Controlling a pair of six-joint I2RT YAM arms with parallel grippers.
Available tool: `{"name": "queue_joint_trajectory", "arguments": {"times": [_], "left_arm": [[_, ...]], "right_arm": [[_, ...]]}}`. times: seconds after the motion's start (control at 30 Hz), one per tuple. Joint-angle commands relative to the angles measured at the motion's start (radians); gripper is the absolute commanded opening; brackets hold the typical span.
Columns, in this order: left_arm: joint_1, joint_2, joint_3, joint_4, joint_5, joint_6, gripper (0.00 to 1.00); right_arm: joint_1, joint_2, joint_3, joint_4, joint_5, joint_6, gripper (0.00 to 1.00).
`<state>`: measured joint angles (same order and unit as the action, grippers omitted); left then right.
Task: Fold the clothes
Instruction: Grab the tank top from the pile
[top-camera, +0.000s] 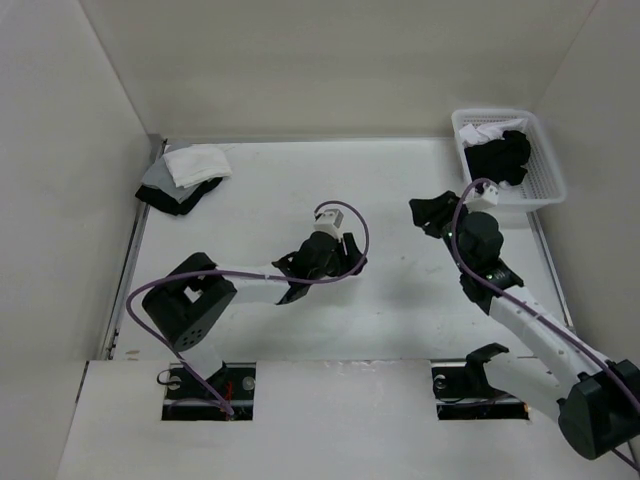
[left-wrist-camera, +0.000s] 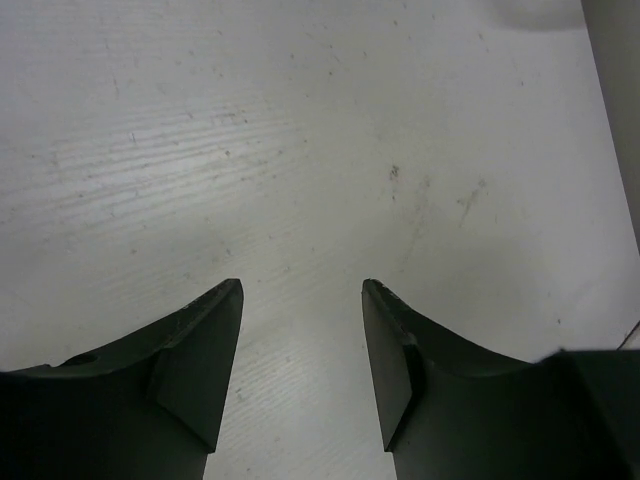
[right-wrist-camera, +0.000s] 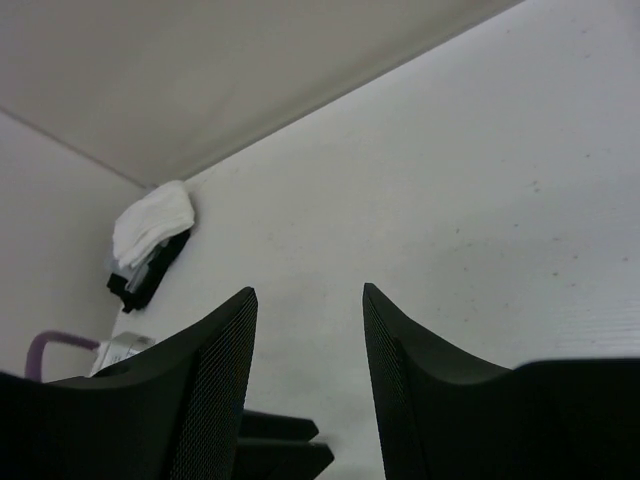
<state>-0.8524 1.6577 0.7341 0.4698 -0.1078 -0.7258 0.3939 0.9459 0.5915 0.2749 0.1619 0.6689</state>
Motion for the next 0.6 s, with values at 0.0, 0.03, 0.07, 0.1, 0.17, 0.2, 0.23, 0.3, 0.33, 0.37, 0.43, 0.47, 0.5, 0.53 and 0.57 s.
{"name": "queue_joint_trajectory", "arguments": {"times": [0.0,0.03,0.07,0.1,0.17,0.2,0.23,0.3,0.33,0.37,0.43,0.47,0.5,0.53,0.57], "left_arm": [[-0.009,-0.022,-0.032,0.095,0.057,0.008,0.50],[-0.009,-0.026,-0.033,0.099,0.059,0.009,0.50],[-0.009,-0.036,-0.045,0.107,0.060,0.015,0.49],[-0.009,-0.047,-0.056,0.116,0.054,0.017,0.49],[-0.010,-0.070,-0.084,0.151,0.050,0.023,0.46],[-0.010,-0.082,-0.099,0.176,0.043,0.028,0.44],[-0.010,-0.091,-0.113,0.202,0.034,0.032,0.41],[-0.006,-0.116,-0.140,0.243,0.031,0.046,0.26],[-0.001,-0.133,-0.151,0.248,0.031,0.048,0.16],[-0.001,-0.142,-0.157,0.250,0.027,0.048,0.13],[0.005,-0.157,-0.171,0.262,0.010,0.049,0.08],[0.008,-0.157,-0.176,0.268,0.002,0.051,0.08],[0.014,-0.156,-0.177,0.271,0.003,0.051,0.08],[0.022,-0.156,-0.180,0.273,0.010,0.048,0.09],[0.028,-0.160,-0.183,0.273,0.016,0.045,0.12]], "right_arm": [[-0.086,0.051,0.102,-0.052,0.048,-0.044,0.41],[-0.103,0.062,0.114,-0.057,0.050,-0.049,0.35],[-0.138,0.088,0.134,-0.062,0.051,-0.054,0.22],[-0.170,0.112,0.149,-0.066,0.053,-0.051,0.13],[-0.232,0.167,0.184,-0.069,0.065,-0.043,0.03],[-0.244,0.178,0.194,-0.072,0.067,-0.042,0.02],[-0.279,0.217,0.221,-0.077,0.070,-0.045,0.01],[-0.370,0.327,0.315,-0.098,0.067,-0.046,0.01],[-0.399,0.370,0.352,-0.101,0.073,-0.051,0.01],[-0.434,0.420,0.388,-0.100,0.082,-0.054,0.01],[-0.531,0.573,0.503,-0.105,0.087,-0.045,0.02],[-0.563,0.627,0.543,-0.108,0.091,-0.045,0.03],[-0.597,0.692,0.591,-0.109,0.091,-0.045,0.03],[-0.626,0.752,0.640,-0.112,0.085,-0.048,0.04],[-0.649,0.811,0.686,-0.100,0.077,-0.055,0.07]]}}
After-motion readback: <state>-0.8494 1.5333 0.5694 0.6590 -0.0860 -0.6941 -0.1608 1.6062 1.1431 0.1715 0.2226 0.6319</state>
